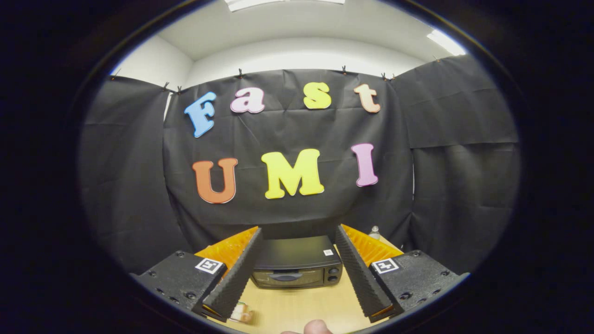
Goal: Open the toaster oven, put the food inside, and close the toaster oven door.
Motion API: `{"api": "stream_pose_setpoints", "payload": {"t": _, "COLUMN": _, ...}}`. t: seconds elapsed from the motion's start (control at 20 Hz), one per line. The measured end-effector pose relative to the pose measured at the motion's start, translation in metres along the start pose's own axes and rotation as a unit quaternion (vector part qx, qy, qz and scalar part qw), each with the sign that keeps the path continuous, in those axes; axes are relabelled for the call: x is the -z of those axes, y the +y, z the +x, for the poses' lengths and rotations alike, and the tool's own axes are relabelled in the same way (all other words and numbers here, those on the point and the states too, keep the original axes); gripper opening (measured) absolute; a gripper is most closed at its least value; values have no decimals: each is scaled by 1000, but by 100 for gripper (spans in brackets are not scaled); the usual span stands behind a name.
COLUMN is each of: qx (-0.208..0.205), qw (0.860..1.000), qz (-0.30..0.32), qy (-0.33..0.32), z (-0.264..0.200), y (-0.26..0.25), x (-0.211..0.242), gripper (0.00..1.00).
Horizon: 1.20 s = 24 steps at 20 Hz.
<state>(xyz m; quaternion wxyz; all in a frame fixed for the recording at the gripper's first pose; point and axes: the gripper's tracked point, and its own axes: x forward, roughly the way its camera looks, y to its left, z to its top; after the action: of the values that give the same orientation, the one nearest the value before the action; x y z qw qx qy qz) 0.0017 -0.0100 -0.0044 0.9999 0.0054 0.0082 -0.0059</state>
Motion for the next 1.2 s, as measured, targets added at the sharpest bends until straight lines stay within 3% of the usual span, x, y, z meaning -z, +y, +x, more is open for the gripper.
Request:
{"api": "stream_pose_setpoints", "payload": {"t": 0.75, "qx": -2, "qw": 1000, "qz": 8, "qy": 6, "z": 6, "y": -5, "x": 5, "gripper": 100}}
{"api": "stream_pose_setpoints", "payload": {"t": 1.2, "qx": -19, "qw": 999, "qz": 10, "qy": 33, "z": 40, "y": 7, "x": 40, "gripper": 100}}
